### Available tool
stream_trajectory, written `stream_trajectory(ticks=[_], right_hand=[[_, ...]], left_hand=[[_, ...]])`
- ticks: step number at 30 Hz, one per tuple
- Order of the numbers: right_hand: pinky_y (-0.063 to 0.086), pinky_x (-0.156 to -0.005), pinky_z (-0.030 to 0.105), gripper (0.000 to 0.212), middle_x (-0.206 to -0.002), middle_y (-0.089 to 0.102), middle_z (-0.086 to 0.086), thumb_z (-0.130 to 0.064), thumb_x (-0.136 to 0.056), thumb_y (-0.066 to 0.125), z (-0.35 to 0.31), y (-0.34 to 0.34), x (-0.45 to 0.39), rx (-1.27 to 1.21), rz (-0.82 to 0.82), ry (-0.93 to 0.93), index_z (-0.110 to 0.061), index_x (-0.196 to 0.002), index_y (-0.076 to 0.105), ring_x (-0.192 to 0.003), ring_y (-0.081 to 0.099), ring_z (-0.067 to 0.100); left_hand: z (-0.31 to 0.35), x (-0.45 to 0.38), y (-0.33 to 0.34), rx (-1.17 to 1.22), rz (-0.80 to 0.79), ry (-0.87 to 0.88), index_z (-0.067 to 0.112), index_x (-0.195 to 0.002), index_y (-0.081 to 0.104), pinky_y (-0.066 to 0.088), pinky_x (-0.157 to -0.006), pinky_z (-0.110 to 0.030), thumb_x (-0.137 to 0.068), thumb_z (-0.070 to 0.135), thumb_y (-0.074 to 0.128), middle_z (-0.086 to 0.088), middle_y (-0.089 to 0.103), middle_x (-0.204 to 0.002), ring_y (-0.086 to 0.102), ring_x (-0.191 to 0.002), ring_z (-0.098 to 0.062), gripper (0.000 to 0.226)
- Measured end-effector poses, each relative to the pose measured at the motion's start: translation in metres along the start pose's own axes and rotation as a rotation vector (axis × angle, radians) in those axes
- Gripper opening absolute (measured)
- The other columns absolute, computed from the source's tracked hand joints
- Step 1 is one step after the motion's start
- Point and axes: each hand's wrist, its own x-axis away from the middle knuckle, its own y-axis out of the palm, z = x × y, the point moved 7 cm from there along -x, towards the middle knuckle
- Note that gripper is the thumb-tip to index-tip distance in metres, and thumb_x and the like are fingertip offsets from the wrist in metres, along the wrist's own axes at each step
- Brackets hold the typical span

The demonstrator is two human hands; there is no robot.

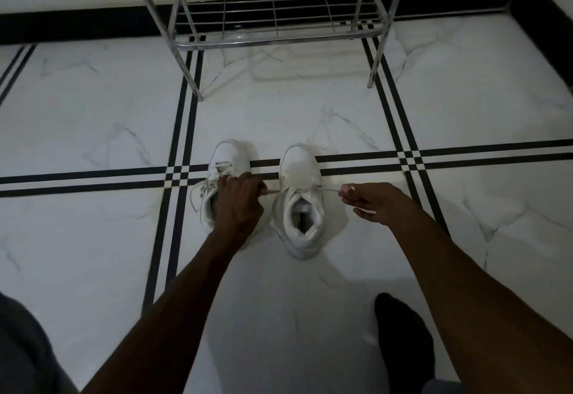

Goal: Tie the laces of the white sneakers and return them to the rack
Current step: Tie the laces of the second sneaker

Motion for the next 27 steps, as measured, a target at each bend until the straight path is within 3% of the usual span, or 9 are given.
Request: stream_trajectory(ticks=[4,6,9,11,15,19,21,24,27], right_hand=[[0.051,-0.089,0.03,0.01,-0.105,0.077,0.01,-0.006,-0.081,0.073,0.004,-0.005,-0.005,-0.059,0.097,-0.011,-0.005,-0.09,0.074,-0.085,0.07,0.01],[0.051,-0.094,0.034,0.021,-0.105,0.076,0.012,-0.005,-0.079,0.074,0.007,-0.004,-0.006,-0.088,0.123,-0.013,0.0,-0.1,0.074,-0.091,0.071,0.014],[0.053,-0.085,0.029,0.036,-0.106,0.076,0.013,-0.003,-0.079,0.075,0.007,-0.003,-0.008,-0.119,0.131,0.007,0.003,-0.114,0.069,-0.09,0.071,0.013],[0.053,-0.081,0.028,0.032,-0.108,0.075,0.013,-0.005,-0.08,0.075,0.002,-0.001,-0.01,-0.094,0.131,-0.006,0.001,-0.111,0.07,-0.088,0.07,0.012],[0.059,-0.088,0.044,0.009,-0.087,0.077,0.002,-0.014,-0.075,0.082,-0.02,-0.008,-0.01,0.384,0.218,-0.378,-0.012,-0.081,0.076,-0.087,0.071,0.016],[0.054,-0.084,0.03,0.033,-0.107,0.07,-0.001,-0.018,-0.081,0.079,-0.035,0.012,0.002,0.577,0.08,-0.685,-0.017,-0.113,0.069,-0.097,0.064,0.015],[0.049,-0.09,0.026,0.044,-0.122,0.063,-0.001,-0.019,-0.085,0.075,-0.04,0.03,0.008,0.644,-0.018,-0.776,-0.02,-0.127,0.063,-0.11,0.057,0.012],[0.047,-0.102,0.033,0.031,-0.123,0.067,0.006,-0.013,-0.087,0.072,-0.037,0.055,0.009,0.756,-0.067,-0.875,-0.013,-0.118,0.069,-0.116,0.06,0.018],[0.05,-0.095,0.04,0.012,-0.109,0.069,0.009,-0.012,-0.088,0.069,-0.036,0.06,0.011,0.767,0.009,-0.887,-0.009,-0.1,0.07,-0.105,0.062,0.023]], left_hand=[[0.0,0.0,0.001,-0.061,0.036,0.012,0.017,-0.084,0.072,0.031,-0.11,-0.057,-0.081,-0.003,0.063,-0.003,0.069,-0.084,0.066,-0.084,-0.031,0.023],[-0.002,0.0,0.003,-0.058,0.02,0.004,0.017,-0.084,0.073,0.026,-0.114,-0.057,-0.081,-0.004,0.062,-0.003,0.069,-0.085,0.066,-0.087,-0.03,0.024],[-0.004,0.003,0.006,-0.048,0.02,-0.015,0.015,-0.087,0.074,0.021,-0.115,-0.055,-0.08,-0.007,0.059,-0.004,0.07,-0.091,0.065,-0.093,-0.03,0.027],[-0.005,0.001,0.008,-0.047,0.018,-0.028,0.016,-0.087,0.074,0.021,-0.116,-0.056,-0.082,-0.004,0.061,-0.003,0.07,-0.089,0.065,-0.092,-0.028,0.025],[-0.002,-0.002,0.015,-0.032,-0.06,0.019,0.017,-0.088,0.076,0.019,-0.123,-0.055,-0.089,0.006,0.063,-0.004,0.073,-0.085,0.066,-0.096,-0.027,0.016],[0.01,-0.003,0.006,0.014,-0.077,0.067,0.016,-0.113,0.072,-0.013,-0.12,-0.058,-0.095,0.014,0.06,-0.005,0.074,-0.11,0.06,-0.122,-0.027,0.021],[0.021,-0.003,0.006,0.043,-0.097,0.106,0.019,-0.126,0.067,-0.019,-0.116,-0.064,-0.097,0.021,0.059,-0.002,0.072,-0.122,0.057,-0.13,-0.022,0.03],[0.03,-0.002,0.012,0.096,-0.104,0.111,0.023,-0.116,0.072,-0.02,-0.115,-0.066,-0.096,0.023,0.061,0.004,0.075,-0.111,0.061,-0.122,-0.019,0.023],[0.028,-0.003,0.013,0.097,-0.057,0.046,0.023,-0.091,0.074,-0.01,-0.119,-0.068,-0.096,0.024,0.06,0.006,0.073,-0.09,0.065,-0.107,-0.021,0.015]])
